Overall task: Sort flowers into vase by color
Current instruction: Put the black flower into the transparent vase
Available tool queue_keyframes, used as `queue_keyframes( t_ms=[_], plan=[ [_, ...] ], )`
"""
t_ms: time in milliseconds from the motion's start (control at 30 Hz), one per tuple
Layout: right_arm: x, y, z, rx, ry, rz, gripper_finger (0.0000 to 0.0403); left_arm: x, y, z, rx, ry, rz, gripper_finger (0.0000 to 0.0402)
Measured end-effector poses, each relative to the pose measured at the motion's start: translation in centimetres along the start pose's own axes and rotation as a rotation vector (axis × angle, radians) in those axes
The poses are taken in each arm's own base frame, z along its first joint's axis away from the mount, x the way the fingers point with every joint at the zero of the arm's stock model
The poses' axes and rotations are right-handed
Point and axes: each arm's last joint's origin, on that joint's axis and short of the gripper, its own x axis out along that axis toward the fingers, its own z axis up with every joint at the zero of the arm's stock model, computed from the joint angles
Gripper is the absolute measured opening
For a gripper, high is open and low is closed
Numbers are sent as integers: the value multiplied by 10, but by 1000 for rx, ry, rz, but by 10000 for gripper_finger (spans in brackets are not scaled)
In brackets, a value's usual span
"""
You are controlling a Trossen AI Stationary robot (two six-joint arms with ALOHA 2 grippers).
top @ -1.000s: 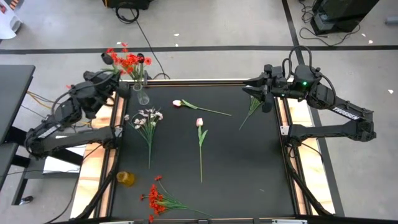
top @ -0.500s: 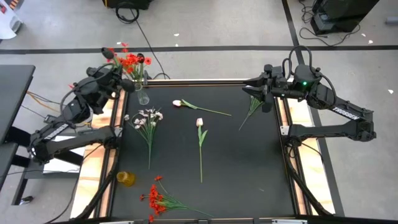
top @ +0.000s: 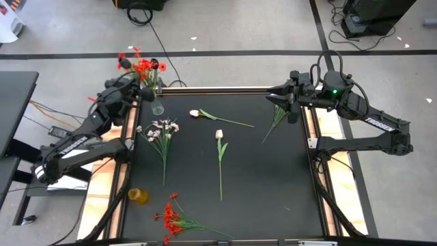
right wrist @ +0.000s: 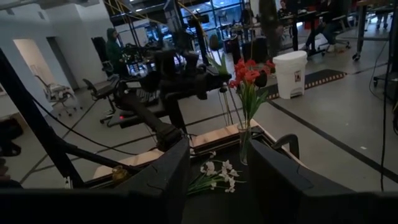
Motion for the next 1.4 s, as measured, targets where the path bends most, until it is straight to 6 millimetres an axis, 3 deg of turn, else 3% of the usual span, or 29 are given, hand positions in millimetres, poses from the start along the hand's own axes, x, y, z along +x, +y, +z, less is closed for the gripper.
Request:
queue_keyframes(
  t_ms=[133, 367, 567, 833, 1000, 1167, 1400],
  plan=[
    [0, 0, 0, 0, 0, 0, 168, 5, 3, -14, -22, 35, 35, 25],
    [0, 0, 0, 0, 0, 0, 168, 16, 4, -30, -82, 136, 81, 102],
    [0, 0, 0, 0, 0, 0, 168, 23, 1, -36, -160, 198, 13, 162],
    [0, 0, 0, 0, 0, 0, 168, 19, -1, -40, -247, 281, -94, 218],
    [0, 0, 0, 0, 0, 0, 168, 12, -3, -44, -202, 345, -151, 232],
    [0, 0, 0, 0, 0, 0, 168, 5, 0, -33, -113, 408, -144, 246],
    [0, 0, 0, 0, 0, 0, 168, -12, 8, -3, 25, 489, -172, 267]
  ],
)
